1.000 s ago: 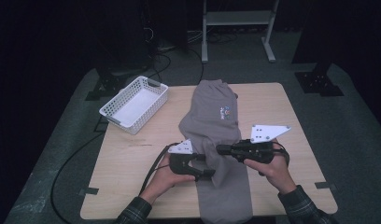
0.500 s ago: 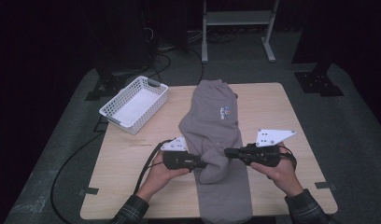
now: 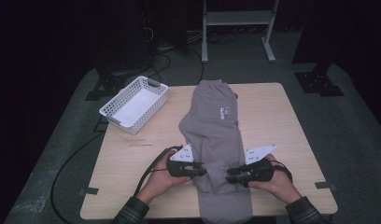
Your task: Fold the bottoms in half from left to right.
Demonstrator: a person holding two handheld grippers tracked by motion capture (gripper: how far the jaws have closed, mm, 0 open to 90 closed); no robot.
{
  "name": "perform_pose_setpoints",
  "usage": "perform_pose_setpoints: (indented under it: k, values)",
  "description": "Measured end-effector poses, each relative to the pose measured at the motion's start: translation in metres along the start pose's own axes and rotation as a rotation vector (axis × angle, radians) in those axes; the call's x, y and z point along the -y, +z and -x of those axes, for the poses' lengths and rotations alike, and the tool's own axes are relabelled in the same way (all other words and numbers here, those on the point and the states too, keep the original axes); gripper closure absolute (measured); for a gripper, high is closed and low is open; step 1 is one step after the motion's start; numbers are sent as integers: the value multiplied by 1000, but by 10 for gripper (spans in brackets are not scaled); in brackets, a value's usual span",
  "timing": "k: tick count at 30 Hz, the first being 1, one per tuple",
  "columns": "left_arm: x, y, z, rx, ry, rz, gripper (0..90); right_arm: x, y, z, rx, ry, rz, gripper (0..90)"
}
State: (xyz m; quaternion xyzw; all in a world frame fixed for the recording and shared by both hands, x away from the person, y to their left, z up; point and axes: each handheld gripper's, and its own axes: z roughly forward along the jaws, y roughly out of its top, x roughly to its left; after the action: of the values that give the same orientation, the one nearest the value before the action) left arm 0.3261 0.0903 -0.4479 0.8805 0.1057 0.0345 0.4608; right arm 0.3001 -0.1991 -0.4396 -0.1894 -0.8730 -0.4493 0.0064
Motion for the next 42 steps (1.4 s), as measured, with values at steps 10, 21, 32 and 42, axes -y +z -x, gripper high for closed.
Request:
perform_pose_setpoints:
  k: [10, 21, 32, 42]
  values:
    - [1, 0, -1, 14, -9, 4, 730, 7, 3, 41, -24, 188, 99, 440]
    - [5, 1, -4, 16, -52, 16, 680, -6, 26, 45, -107, 199, 79, 861]
    - [15, -3, -15, -12, -134, 30, 439, -28, -15, 51, 38, 132, 211, 870]
    - [17, -3, -35, -107, -161, -5, 436, 0, -52, 62, 145, 172, 197, 868]
